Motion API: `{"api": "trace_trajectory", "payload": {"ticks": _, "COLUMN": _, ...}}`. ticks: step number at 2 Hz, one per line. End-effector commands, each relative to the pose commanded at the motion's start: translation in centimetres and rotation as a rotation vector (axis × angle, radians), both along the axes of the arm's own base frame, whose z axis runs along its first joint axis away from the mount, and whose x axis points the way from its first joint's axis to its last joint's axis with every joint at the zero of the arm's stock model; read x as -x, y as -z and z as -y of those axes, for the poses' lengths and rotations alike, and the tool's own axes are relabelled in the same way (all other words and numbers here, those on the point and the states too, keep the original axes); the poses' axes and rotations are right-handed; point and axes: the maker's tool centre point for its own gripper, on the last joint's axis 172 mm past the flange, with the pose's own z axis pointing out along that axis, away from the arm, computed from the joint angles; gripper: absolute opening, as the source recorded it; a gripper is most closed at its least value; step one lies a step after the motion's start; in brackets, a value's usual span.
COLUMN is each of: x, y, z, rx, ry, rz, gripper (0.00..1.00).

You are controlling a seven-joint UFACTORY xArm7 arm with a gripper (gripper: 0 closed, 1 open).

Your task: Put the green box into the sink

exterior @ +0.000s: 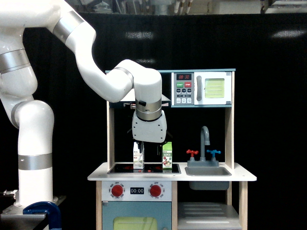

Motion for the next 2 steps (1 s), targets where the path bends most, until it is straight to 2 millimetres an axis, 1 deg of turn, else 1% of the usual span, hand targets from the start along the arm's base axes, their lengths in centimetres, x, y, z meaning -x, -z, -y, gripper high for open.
{"api": "trace_trajectory", "payload": {"ticks": 1, "x": -1.4, "y": 0.7, "z": -3.6, "rx": -0.036, "ry": -0.038, "rz": -0.008, "gripper": 1.00}}
{"api": "trace_trajectory", "payload": {"ticks": 2, "x": -4.1, "y": 1.6, "z": -10.2, "rx": -0.036, "ry": -0.038, "rz": -0.008, "gripper": 1.00}}
